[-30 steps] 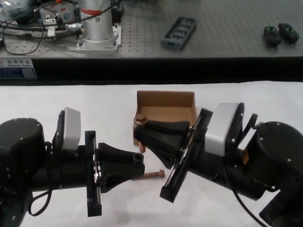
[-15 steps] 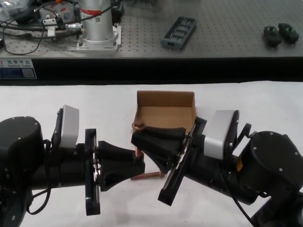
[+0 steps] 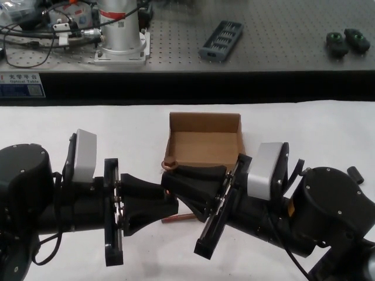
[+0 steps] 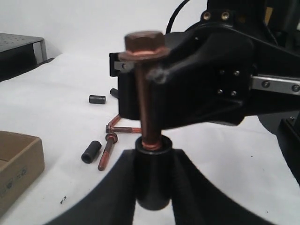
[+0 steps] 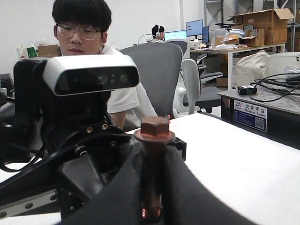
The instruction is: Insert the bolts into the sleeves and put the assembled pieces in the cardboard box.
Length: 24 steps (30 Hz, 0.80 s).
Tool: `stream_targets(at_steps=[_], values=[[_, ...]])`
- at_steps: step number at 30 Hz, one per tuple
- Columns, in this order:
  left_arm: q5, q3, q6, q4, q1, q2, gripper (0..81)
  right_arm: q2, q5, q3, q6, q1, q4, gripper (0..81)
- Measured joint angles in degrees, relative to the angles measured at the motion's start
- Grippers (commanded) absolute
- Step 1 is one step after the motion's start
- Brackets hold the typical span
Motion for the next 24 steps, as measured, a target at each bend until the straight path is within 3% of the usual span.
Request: stream_targets(at_steps=[10, 13, 14, 17, 21, 24], values=[[-0.1, 0.0, -4.6, -3.5, 0.5, 0.0, 0.6, 0.0, 0.1, -0.3, 0.0, 0.0, 1.0, 6.2], [0.1, 0.0, -5.0, -4.1, 1.0, 0.0, 0.6, 0.0, 0.1, -0.5, 0.1, 0.0, 1.0, 0.8], [0.2, 0.0, -5.2, -4.3, 1.1, 0.0, 0.6, 0.0, 0.1, -0.4, 0.1, 0.1, 1.0, 3.3], [0.2, 0.0, -5.5, -4.3, 1.3, 0.0, 0.6, 0.0, 0.1, -0.5, 0.1, 0.1, 1.0, 24.2], [0.2, 0.0, -5.6, -4.9, 1.4, 0.0, 0.6, 0.0, 0.1, -0.6, 0.3, 0.1, 1.2, 61.3], [0.2, 0.0, -5.6, -5.4, 1.4, 0.0, 0.6, 0.1, 2.0, -0.6, 2.0, 0.1, 2.0, 74.6]])
